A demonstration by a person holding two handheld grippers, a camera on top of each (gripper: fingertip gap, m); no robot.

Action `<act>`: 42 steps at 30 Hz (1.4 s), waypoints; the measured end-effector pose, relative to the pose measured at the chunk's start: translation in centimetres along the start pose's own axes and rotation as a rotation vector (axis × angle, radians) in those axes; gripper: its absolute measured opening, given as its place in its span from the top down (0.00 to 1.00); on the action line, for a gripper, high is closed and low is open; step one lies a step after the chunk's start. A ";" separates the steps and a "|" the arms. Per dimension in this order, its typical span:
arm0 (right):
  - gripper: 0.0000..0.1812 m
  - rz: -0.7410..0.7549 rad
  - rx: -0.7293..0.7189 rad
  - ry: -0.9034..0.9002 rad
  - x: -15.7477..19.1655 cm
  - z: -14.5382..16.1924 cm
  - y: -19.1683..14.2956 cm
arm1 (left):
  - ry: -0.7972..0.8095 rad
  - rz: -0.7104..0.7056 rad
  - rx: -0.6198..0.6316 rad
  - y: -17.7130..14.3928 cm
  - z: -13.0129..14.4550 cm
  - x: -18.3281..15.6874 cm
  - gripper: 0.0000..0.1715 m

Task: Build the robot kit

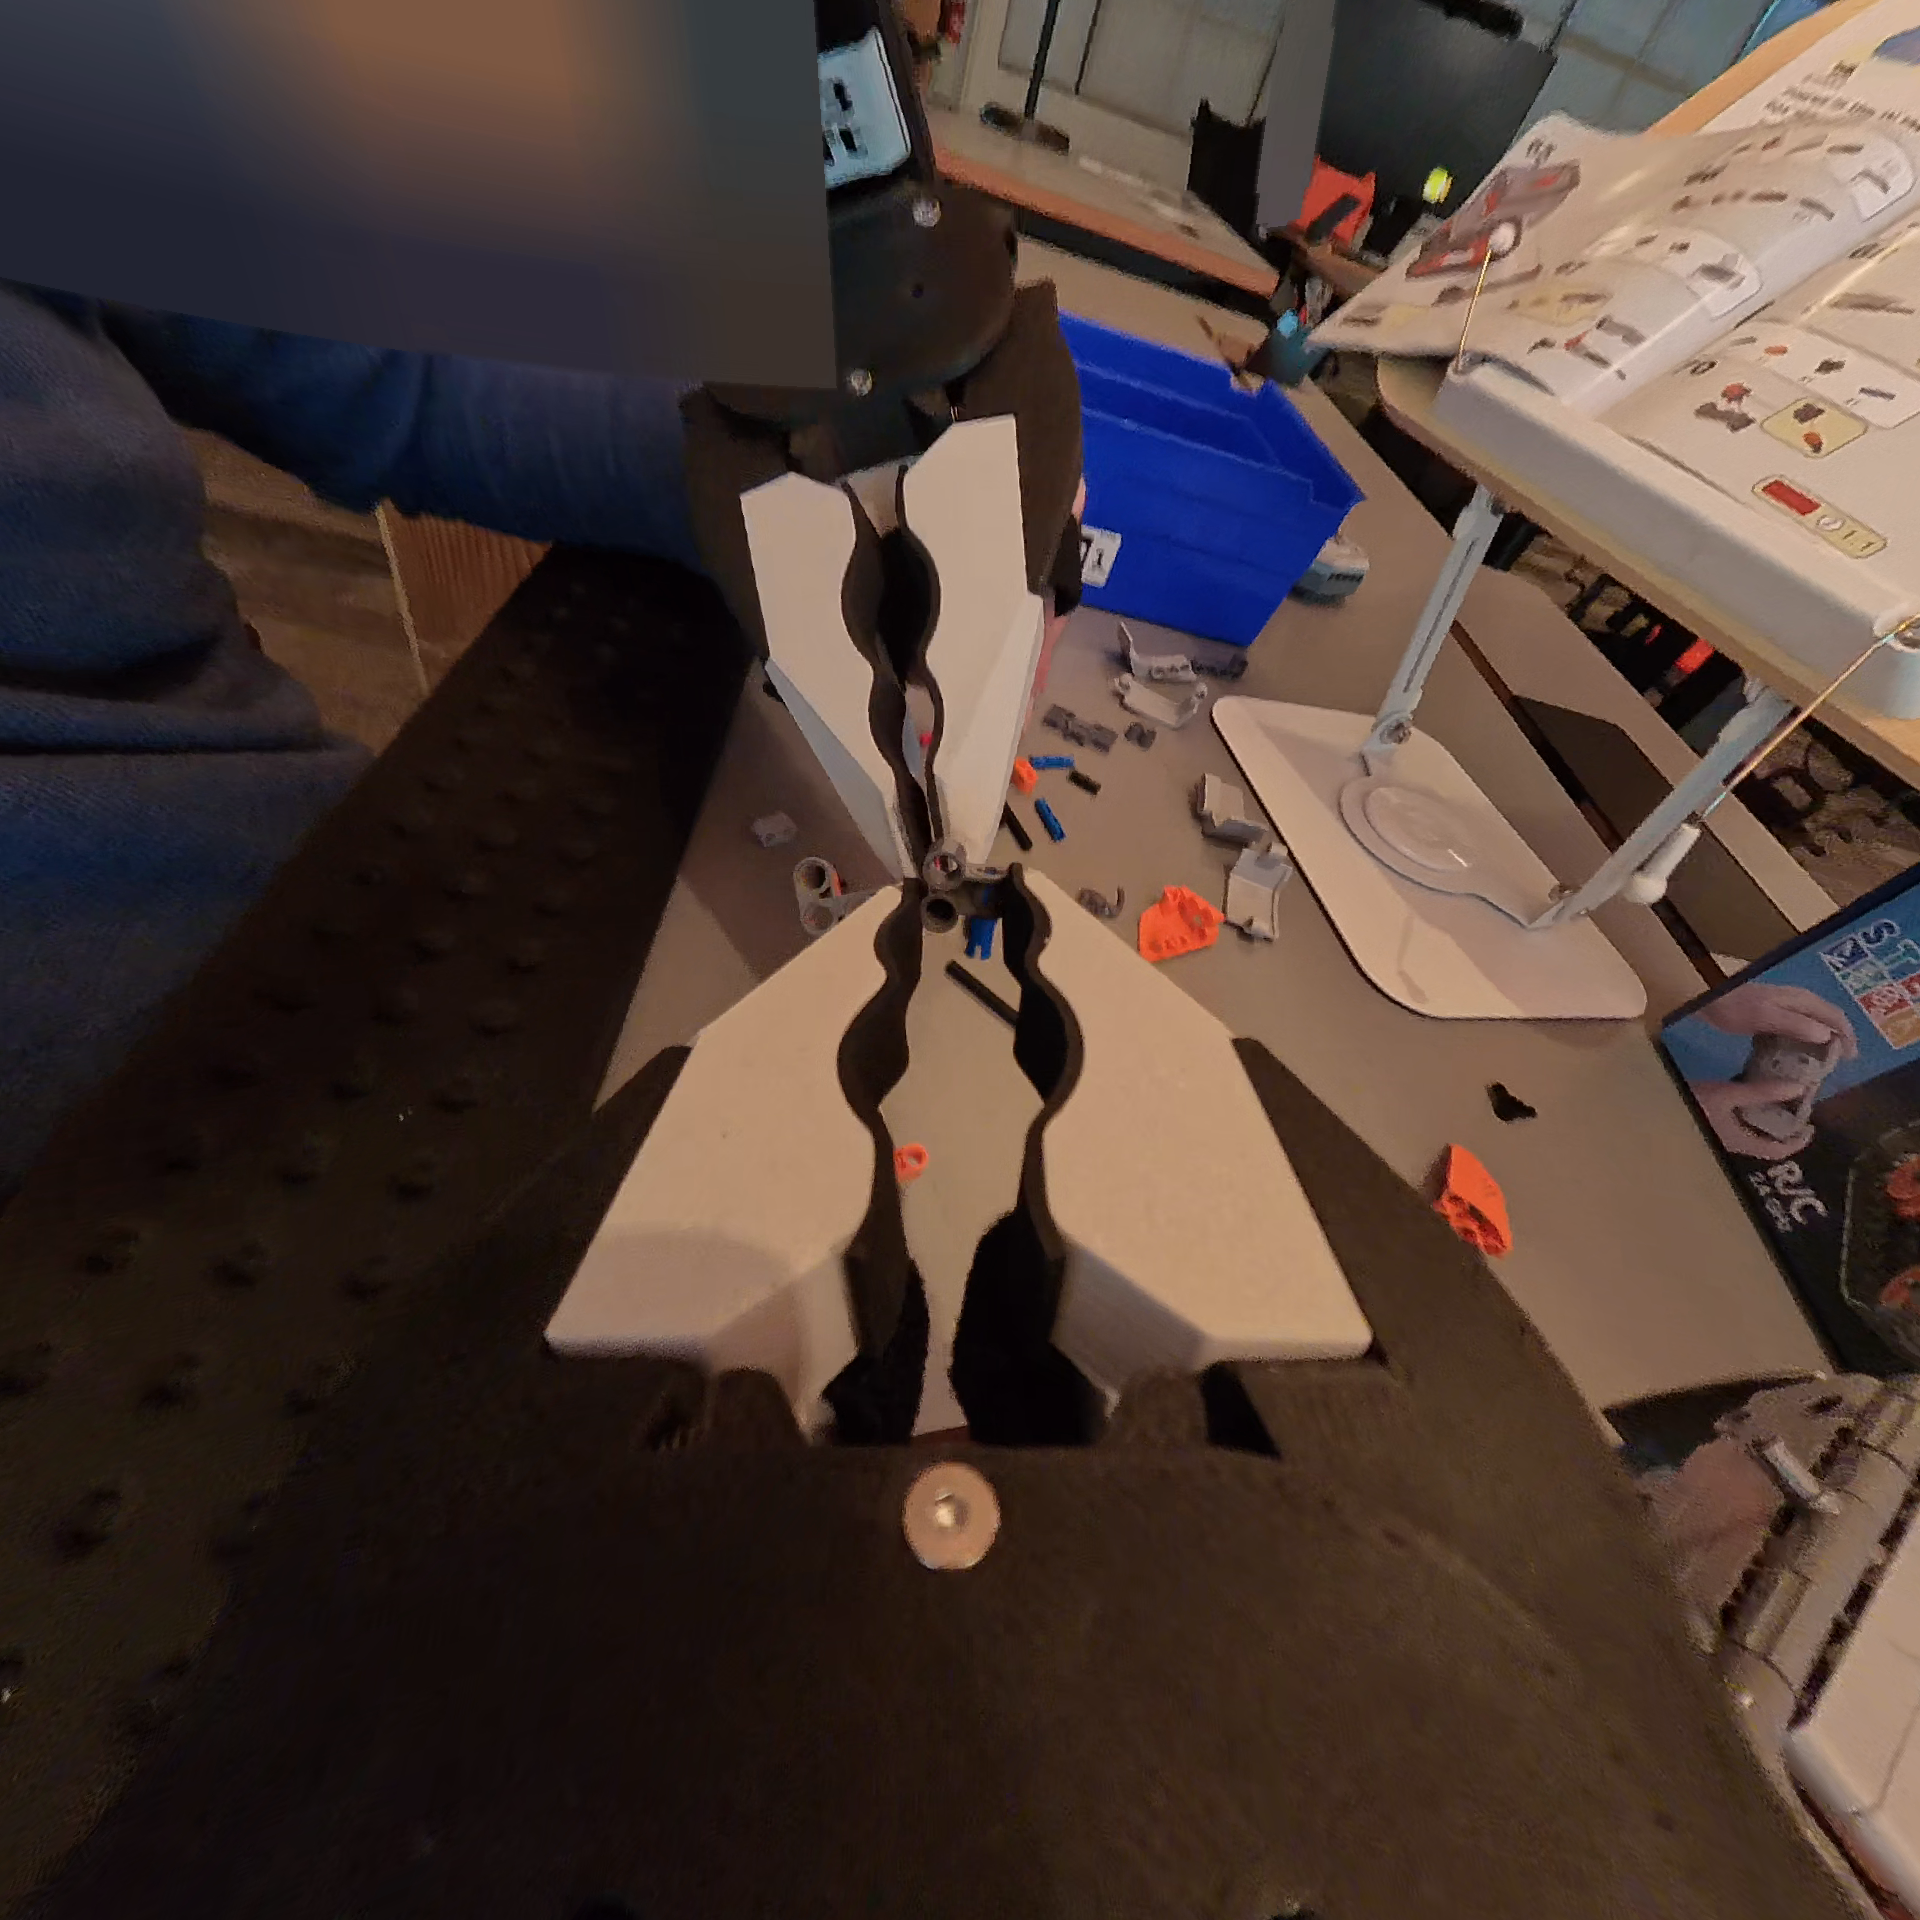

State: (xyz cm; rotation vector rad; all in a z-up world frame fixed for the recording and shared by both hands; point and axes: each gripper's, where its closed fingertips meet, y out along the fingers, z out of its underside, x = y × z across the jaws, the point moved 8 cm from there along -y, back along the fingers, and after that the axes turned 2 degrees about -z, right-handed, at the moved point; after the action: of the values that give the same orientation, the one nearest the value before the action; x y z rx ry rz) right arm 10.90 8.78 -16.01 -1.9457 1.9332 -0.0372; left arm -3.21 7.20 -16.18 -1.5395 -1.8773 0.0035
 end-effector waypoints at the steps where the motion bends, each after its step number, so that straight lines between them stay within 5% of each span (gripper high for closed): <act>1: 0.93 0.002 0.027 -0.010 0.0 0.2 0.1 | 0.028 -0.007 0.028 0.2 0.1 -0.1 1.00; 11: 0.93 0.041 0.113 -0.076 0.3 0.8 0.7 | 0.057 -0.019 0.090 0.9 0.9 -0.7 1.00; 26: 0.93 0.069 0.186 0.090 -0.5 1.6 1.5 | 0.237 -0.162 0.229 1.6 1.3 -1.1 1.00; 42: 0.93 0.154 0.148 0.011 -0.7 1.5 1.6 | -0.004 -0.142 0.152 1.2 1.8 0.1 1.00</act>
State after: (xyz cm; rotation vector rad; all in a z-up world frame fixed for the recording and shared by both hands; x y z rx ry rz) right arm 9.73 9.84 -17.68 -1.7023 2.0207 -0.1439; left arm -3.07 8.40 -18.01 -1.3029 -1.9390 0.0825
